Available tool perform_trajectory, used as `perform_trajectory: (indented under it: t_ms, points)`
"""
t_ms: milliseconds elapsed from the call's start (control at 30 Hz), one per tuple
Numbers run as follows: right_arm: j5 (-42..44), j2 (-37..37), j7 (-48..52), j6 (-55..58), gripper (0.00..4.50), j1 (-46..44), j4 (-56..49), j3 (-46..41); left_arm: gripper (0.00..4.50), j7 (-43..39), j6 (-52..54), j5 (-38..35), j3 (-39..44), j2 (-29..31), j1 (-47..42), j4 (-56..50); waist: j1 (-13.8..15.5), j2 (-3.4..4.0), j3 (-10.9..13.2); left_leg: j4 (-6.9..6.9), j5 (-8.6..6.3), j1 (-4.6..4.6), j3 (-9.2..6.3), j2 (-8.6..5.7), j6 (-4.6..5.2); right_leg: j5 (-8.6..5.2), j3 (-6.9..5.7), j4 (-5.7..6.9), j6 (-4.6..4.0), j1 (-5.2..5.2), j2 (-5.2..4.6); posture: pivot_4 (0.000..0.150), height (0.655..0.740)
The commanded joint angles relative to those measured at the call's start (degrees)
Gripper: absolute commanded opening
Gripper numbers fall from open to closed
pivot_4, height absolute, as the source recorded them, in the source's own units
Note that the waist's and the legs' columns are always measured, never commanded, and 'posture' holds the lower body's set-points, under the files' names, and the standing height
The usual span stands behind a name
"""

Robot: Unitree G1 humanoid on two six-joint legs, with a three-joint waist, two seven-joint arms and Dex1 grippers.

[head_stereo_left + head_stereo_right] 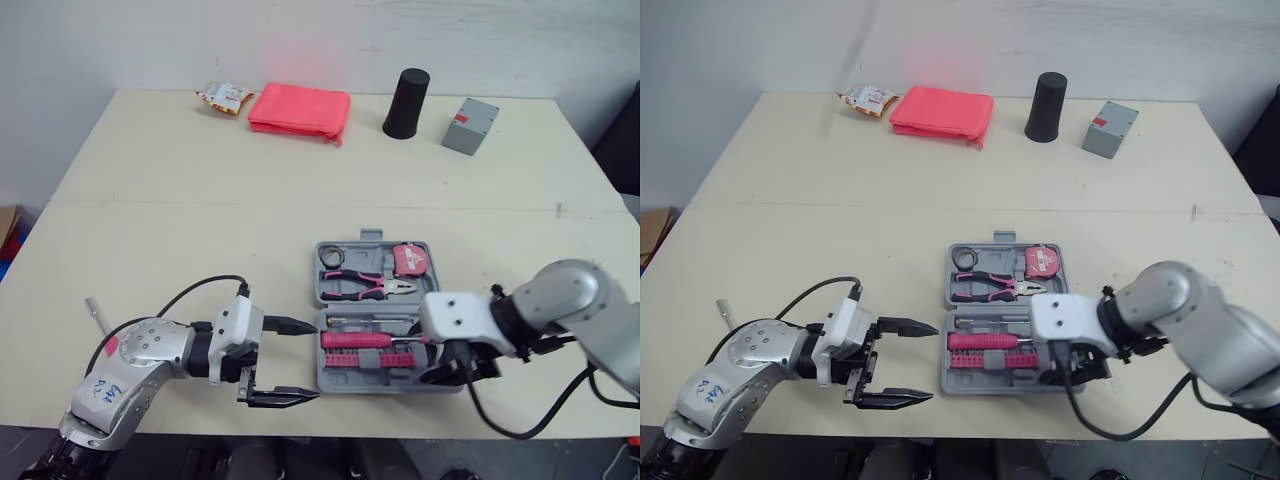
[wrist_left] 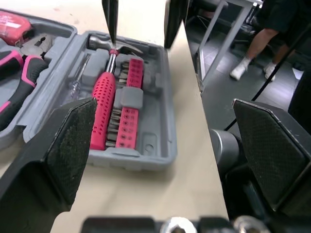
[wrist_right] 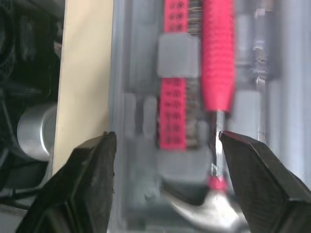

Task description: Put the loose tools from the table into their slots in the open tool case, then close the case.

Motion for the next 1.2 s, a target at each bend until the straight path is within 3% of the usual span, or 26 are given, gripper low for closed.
perform_trajectory:
  t_ms: [33, 67, 133, 333, 367, 900, 1067, 1167, 1200]
  points:
    - [7.7, 6.1, 1.4, -8.5, 3.65, 5.8, 2.8, -10.0, 4.5, -0.4, -1.9, 0.4, 1.0, 0.0, -0.9, 0.0, 0.1, -0.1, 0.0, -0.02, 0.0, 0.0, -0.01, 0.0, 0.0, 0.0, 0.0, -0.03, 0.0, 0.03, 0.01, 0.15, 0.74]
    - [13.0, 10.1, 4.9, -12.9, 3.65, 8.7, 3.8, -13.9, 4.5, -0.2, -2.2, 0.7, 1.1, -0.3, -1.3, 0.4, 0.1, -0.14, 0.0, 0.0, 0.0, 0.01, -0.04, 0.01, -0.01, 0.0, -0.03, -0.06, 0.0, 0.07, 0.04, 0.15, 0.74]
    - [14.6, 13.4, 5.4, -16.1, 3.14, 13.2, 6.0, -16.8, 4.5, -0.1, -2.6, 0.9, 1.1, -0.5, -1.6, 0.8, 0.4, -0.16, 0.0, -0.01, -0.01, 0.0, -0.07, -0.01, 0.01, 0.0, -0.03, -0.14, 0.01, 0.15, 0.08, 0.15, 0.74]
    - [2.9, 16.2, 5.9, -34.8, 0.29, 20.6, 17.0, -13.5, 4.5, -0.4, -2.7, 0.9, 1.2, 0.1, -1.2, 0.2, 0.8, -0.17, 0.0, 0.13, -0.11, 0.0, 0.01, -0.07, 0.13, 0.04, 0.0, -0.19, 0.09, 0.18, 0.01, 0.15, 0.74]
    - [2.0, 16.7, 5.5, -36.3, 0.1, 20.6, 18.4, -13.1, 4.5, -0.6, -2.7, 0.9, 1.4, 0.4, -1.1, 0.2, 0.8, -0.17, 0.0, 0.15, -0.1, 0.03, 0.03, -0.06, 0.14, 0.06, 0.01, -0.17, 0.11, 0.18, 0.02, 0.15, 0.74]
    - [-12.2, 19.5, 0.0, -49.6, 0.1, 20.9, 31.9, -4.6, 4.5, -0.1, -2.4, 0.8, 5.0, 3.3, 0.3, -0.9, 1.1, -0.4, -0.1, 0.16, -0.05, 0.36, 0.08, 0.04, 0.05, 0.08, 0.05, 0.01, 0.06, 0.36, 0.07, 0.15, 0.74]
    - [-7.2, 19.4, -2.1, -46.5, 0.1, 20.2, 29.0, -8.0, 4.5, 1.1, -2.7, 0.8, 7.1, 3.3, 1.7, -1.3, 0.7, -0.51, -0.2, 0.11, 0.02, 0.46, 0.09, 0.11, 0.05, 0.32, -0.01, 0.0, -0.13, 0.46, 0.06, 0.15, 0.74]
    - [1.6, 17.0, -0.7, -43.8, 0.1, 21.0, 28.0, -16.8, 4.5, 1.8, -3.1, 0.2, 12.9, 4.2, 3.6, 1.0, 0.7, -0.33, -0.1, 0.1, 0.08, 0.35, 0.08, 0.11, 0.08, 0.4, -0.05, 0.02, -0.19, 0.35, 0.04, 0.15, 0.74]
    - [6.6, 14.4, -0.3, -36.4, 0.36, 22.7, 25.8, -20.4, 4.5, 2.5, -4.3, 1.2, 15.4, 4.3, 4.2, 2.9, 0.9, -0.21, 0.0, 0.09, 0.09, 0.32, 0.08, 0.08, 0.1, 0.4, -0.05, 0.02, -0.18, 0.31, 0.02, 0.15, 0.74]
